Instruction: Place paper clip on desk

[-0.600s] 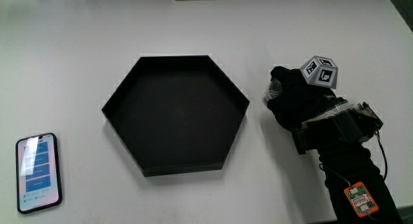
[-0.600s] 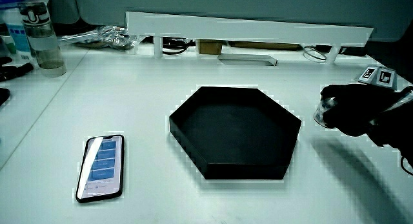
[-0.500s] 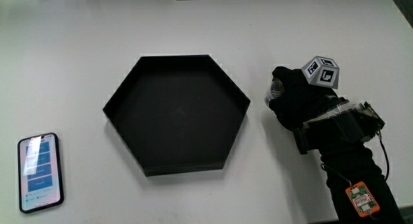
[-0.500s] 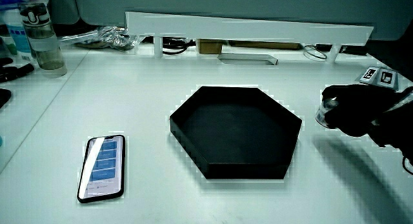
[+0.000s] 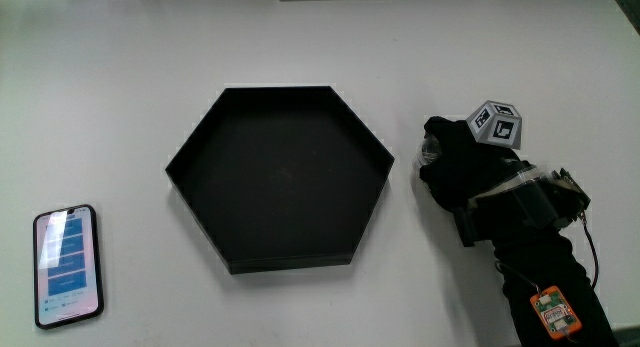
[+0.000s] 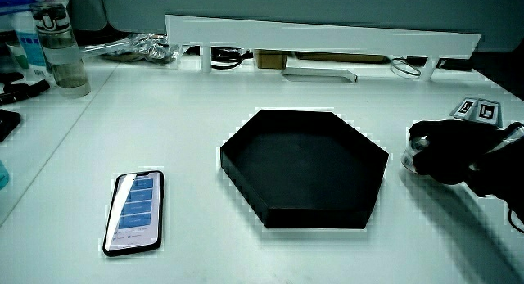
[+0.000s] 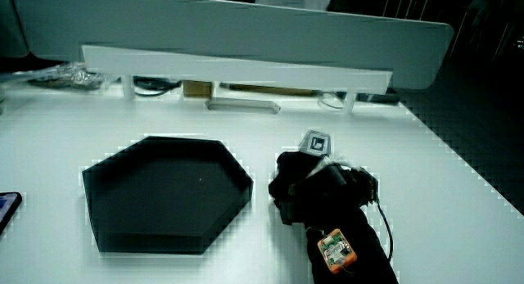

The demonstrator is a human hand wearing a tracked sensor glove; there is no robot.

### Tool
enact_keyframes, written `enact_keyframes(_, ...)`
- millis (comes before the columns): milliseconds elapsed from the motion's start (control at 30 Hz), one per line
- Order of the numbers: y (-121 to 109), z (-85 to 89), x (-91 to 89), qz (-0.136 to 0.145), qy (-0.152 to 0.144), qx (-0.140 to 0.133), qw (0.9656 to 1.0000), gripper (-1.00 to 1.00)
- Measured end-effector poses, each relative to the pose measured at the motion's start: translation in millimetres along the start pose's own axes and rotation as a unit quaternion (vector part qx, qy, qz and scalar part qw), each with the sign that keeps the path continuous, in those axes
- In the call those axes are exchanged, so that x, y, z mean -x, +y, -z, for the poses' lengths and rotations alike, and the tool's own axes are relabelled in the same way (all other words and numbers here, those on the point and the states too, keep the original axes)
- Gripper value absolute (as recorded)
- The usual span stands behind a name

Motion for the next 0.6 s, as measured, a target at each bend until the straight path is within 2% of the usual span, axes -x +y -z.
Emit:
enact_keyframes(33,1.6,2.1,-1.7,0.008,-0.002,-0.003,1.0000,0.00)
enact_keyframes(67,1.9,3.5,-2.3,0.003,-0.001,0.001,1.0000,0.00)
enact_keyframes(100,4.6,6.3,-4.8,0.020,-0.008,-0.002,0.9998,0.00)
enact_keyframes(167,3.0,8.7,-4.8,0.015,-0.009,0.001,0.9998,0.00)
enact_keyframes(267,6.1,12.8,-8.4,0.030,-0.019,-0.001,0.9994,0.00)
enact_keyframes(300,6.7,14.6,-8.1,0.029,-0.028,0.010,0.9991,0.00)
enact_keyframes(367,5.7,13.3,-13.1,0.026,0.009,0.006,0.9996,0.00)
enact_keyframes(400,7.0,13.5,-12.9,0.025,-0.008,0.006,0.9996,0.00)
enact_keyframes(433,11.6,14.9,-16.0,0.048,-0.020,0.010,0.9986,-0.05)
enact_keyframes(467,6.0,11.7,-12.4,0.025,0.000,0.013,0.9996,-0.10)
enact_keyframes(500,2.7,9.8,-9.2,0.017,-0.004,0.006,0.9998,-0.14)
enact_keyframes(567,9.3,12.5,-13.9,0.035,-0.005,0.015,0.9992,-0.24)
enact_keyframes(600,6.7,10.9,-12.9,0.029,-0.002,0.015,0.9995,-0.29)
